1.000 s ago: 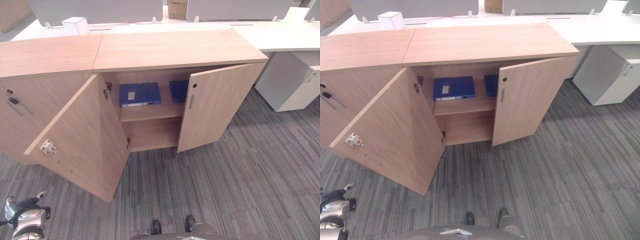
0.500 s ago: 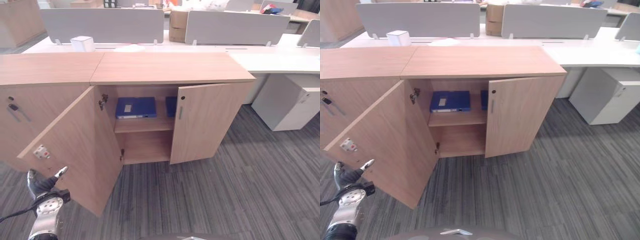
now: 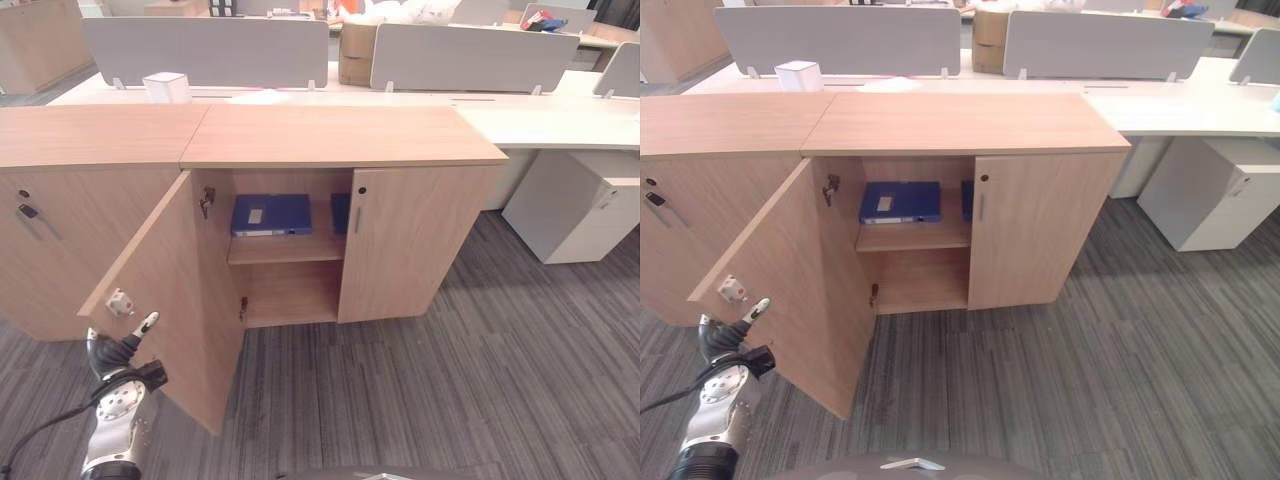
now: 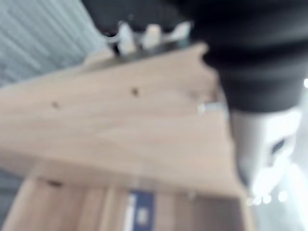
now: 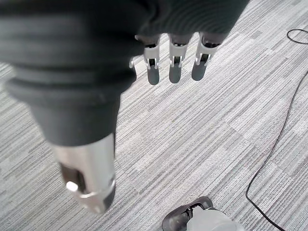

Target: Put the empty folder in the office cabinet

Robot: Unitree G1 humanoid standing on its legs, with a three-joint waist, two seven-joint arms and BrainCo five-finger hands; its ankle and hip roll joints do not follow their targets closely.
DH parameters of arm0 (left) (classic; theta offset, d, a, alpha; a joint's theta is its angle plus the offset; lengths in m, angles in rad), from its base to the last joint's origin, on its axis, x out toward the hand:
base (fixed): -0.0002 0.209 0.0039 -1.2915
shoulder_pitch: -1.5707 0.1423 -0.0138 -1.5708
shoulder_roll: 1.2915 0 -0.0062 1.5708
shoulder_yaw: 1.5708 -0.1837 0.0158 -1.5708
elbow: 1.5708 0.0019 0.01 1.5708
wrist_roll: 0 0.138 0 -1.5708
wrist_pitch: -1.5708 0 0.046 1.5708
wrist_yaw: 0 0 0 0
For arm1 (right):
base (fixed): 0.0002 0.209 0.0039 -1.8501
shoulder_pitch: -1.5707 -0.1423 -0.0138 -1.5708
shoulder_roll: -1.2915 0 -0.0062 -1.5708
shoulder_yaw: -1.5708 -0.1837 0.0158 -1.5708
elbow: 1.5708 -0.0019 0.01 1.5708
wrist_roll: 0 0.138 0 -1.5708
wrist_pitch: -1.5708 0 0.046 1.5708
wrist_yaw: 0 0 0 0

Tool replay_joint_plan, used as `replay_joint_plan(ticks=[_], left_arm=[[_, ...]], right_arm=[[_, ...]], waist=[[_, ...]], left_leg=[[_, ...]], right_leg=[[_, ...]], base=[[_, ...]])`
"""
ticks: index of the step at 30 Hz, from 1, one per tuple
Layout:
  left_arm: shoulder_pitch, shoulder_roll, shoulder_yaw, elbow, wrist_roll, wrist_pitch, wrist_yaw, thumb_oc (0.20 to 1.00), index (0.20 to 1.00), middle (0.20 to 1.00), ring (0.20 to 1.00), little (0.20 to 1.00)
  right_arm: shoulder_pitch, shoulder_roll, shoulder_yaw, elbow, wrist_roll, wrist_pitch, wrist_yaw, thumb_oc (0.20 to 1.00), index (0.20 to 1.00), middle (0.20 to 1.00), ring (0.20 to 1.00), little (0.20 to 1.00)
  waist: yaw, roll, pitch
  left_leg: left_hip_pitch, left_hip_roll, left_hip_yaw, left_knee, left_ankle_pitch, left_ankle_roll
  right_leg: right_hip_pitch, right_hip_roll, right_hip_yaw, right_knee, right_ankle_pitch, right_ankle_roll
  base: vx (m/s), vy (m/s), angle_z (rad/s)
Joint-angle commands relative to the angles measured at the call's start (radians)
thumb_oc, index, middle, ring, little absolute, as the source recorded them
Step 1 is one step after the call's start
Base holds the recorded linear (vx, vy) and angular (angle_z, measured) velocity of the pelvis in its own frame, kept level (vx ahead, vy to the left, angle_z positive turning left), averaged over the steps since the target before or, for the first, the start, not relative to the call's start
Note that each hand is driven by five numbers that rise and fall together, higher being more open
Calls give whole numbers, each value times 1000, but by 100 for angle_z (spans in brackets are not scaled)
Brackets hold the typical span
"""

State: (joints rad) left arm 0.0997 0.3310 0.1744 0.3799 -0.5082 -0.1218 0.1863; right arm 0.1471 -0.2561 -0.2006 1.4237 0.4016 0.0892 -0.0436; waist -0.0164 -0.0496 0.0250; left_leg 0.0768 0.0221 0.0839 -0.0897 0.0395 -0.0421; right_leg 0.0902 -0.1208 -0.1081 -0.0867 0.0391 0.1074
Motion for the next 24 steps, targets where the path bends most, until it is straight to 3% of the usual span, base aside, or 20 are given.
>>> replay_joint_plan(ticks=[1,3,4,6,11,17,24], left_arm=[[-87,-18,-115,-79,-97,-42,-142,1000,1000,1000,1000,1000],[-88,-80,-235,-124,-144,-24,-195,1000,1000,1000,1000,1000],[-88,-80,-236,-124,-144,-24,-195,1000,1000,1000,1000,1000],[-81,-113,-392,-179,-164,16,-257,1000,1000,1000,1000,1000],[-80,-113,-498,-204,-166,40,-291,1000,1000,1000,1000,1000],[-69,-97,-525,-173,-120,37,-295,1000,1000,1000,1000,1000],[-37,-82,-449,-50,-65,47,-271,1000,1000,1000,1000,1000]], right_arm=[[-77,-28,23,81,-42,4,0,1000,1000,1000,1000,1000],[-94,-15,40,76,-44,3,-6,1000,1000,1000,1000,1000],[-94,-15,40,76,-44,3,-6,1000,1000,1000,1000,1000],[-126,7,67,62,-32,1,-20,1000,1000,1000,1000,1000],[-151,28,92,48,-16,2,-33,1000,1000,1000,1000,1000],[-161,43,103,43,-7,-2,-48,1000,1000,1000,1000,1000],[-148,33,105,45,-37,2,-51,1000,1000,1000,1000,1000]], waist=[[-36,15,27],[-41,14,30],[-41,14,30],[-47,15,38],[-51,13,44],[-50,9,42],[-46,12,31]], left_leg=[[28,-15,-8,2,-112,37],[27,-17,-7,2,-114,40],[27,-16,-7,2,-114,40],[23,-17,-4,2,-116,45],[23,-16,3,2,-119,48],[28,-13,10,2,-123,49],[35,-11,11,2,-123,46]], right_leg=[[-24,-52,19,78,-49,53],[-26,-52,23,80,-47,54],[-27,-52,24,80,-47,54],[-38,-52,31,90,-47,56],[-51,-48,43,105,-51,56],[-52,-42,51,107,-57,55],[-42,-39,42,102,-55,51]], base=[[-21,-8,3],[-28,-8,4],[-37,-8,8],[-55,-14,5],[-29,-11,-9],[-12,-19,-12],[3,-5,-2]])
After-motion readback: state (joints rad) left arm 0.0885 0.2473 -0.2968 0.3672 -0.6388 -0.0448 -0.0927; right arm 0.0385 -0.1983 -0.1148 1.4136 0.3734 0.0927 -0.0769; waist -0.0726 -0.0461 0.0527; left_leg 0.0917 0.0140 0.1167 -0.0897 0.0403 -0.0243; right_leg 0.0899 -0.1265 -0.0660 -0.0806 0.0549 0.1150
